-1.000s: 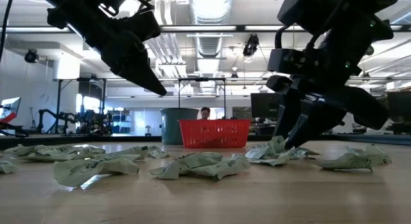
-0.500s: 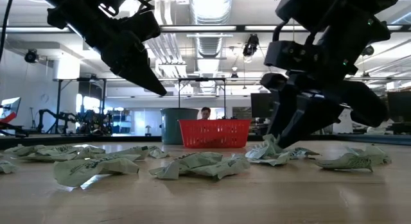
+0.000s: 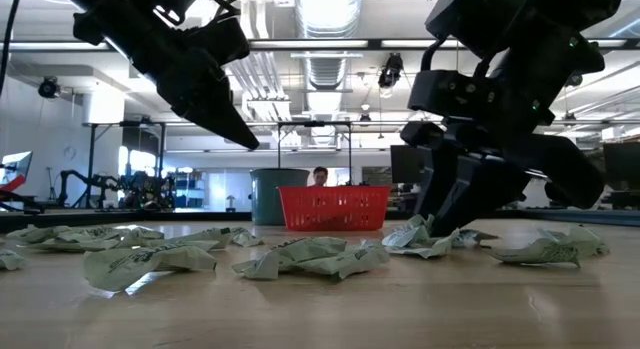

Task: Pick and place items into bin
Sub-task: Put the light green stevia packet into the red bin

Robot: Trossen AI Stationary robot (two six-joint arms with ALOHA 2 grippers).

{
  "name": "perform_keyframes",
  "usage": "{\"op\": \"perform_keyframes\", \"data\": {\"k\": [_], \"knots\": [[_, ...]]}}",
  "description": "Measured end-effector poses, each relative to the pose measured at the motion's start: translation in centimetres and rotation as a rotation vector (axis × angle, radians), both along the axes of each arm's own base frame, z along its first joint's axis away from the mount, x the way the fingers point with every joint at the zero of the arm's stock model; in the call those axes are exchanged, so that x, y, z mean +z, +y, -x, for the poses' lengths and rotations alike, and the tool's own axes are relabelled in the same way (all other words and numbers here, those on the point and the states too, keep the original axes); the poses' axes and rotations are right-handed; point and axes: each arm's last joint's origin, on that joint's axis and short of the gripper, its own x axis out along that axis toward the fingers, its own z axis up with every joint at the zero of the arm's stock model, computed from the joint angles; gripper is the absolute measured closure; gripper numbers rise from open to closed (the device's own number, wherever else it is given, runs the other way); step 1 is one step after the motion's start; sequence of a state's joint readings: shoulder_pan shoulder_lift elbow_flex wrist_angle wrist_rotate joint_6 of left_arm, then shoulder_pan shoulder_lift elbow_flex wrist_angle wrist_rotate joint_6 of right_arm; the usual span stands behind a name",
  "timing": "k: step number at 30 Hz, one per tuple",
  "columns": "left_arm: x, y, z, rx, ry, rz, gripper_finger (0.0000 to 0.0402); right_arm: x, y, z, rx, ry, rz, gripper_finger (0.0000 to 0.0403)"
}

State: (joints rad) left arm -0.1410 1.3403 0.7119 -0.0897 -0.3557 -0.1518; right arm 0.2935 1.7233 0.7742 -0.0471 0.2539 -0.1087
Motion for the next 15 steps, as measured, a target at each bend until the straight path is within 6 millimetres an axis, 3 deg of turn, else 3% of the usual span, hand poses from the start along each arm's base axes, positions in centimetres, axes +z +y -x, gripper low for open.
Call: {"op": "perform_keyframes", "data": {"k": [15], "knots": [[-0.1, 0.0, 0.1, 0.000, 0.004, 0.000, 0.0267, 1.4, -0.1, 0.4, 0.038, -0.020, 0.021, 0.0368]]}}
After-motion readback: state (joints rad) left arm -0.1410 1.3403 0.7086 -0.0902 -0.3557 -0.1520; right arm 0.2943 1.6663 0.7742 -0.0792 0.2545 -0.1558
